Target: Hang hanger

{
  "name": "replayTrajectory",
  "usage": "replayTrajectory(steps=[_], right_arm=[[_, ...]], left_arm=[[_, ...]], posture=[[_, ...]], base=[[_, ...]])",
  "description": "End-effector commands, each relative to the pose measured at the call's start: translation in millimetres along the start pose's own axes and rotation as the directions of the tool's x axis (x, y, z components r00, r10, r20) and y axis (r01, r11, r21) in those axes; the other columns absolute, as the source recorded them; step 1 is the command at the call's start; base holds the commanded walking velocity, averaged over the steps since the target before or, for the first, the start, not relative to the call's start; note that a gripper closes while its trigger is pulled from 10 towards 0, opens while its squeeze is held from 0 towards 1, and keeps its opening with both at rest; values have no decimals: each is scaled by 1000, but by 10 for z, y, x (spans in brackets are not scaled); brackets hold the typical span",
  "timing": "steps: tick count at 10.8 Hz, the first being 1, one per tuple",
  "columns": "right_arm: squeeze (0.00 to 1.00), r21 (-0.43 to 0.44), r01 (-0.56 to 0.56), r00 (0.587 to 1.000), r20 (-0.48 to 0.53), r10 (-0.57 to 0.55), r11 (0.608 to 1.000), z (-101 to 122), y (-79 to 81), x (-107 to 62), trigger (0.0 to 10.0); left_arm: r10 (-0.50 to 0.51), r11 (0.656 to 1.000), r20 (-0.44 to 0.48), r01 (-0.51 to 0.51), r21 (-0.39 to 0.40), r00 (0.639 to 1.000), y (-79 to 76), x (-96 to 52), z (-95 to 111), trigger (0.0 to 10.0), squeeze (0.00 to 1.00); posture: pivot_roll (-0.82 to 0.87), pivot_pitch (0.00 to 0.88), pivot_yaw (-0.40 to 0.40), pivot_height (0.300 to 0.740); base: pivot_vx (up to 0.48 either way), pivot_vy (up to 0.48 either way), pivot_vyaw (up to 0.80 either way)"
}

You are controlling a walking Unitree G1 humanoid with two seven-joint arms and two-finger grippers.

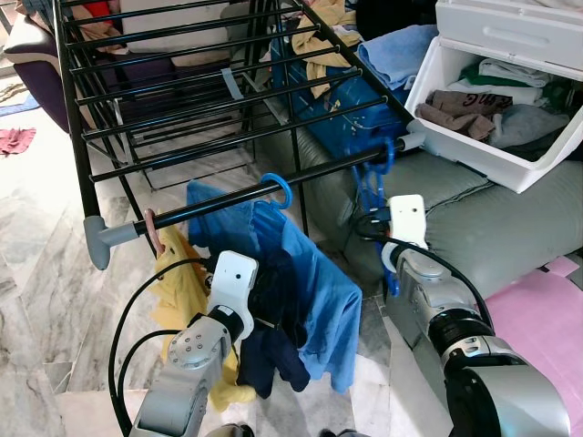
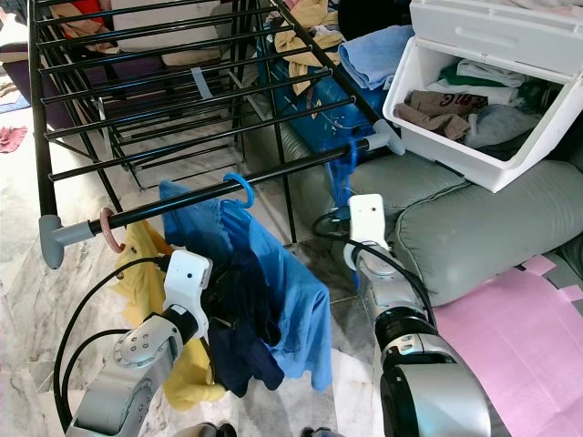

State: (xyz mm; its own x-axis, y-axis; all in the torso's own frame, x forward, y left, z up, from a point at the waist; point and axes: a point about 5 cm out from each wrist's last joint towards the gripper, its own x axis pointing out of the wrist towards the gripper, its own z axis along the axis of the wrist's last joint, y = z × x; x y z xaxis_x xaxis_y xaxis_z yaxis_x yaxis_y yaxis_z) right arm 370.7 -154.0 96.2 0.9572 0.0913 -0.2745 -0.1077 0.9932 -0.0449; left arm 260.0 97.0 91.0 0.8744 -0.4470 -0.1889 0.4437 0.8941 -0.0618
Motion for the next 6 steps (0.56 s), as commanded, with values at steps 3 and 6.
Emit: replayTrajectory(steps=[3,6], right_arm=[[1000,-29,9,1000,11,-9,1000,-10,-22,-14,10000],[1000,-41,23,1000,16,-23,999,21,-80,-11,10000]], left_arm=[[-25,1000,-3,25,10,1000,-30,2,12,10000,0],[-29,1000,-8,29,7,1000,-37,5,7,10000,0]], posture=[[32,111,-8,740],[29,112,-8,740]], base=[[0,0,0],[0,0,0]])
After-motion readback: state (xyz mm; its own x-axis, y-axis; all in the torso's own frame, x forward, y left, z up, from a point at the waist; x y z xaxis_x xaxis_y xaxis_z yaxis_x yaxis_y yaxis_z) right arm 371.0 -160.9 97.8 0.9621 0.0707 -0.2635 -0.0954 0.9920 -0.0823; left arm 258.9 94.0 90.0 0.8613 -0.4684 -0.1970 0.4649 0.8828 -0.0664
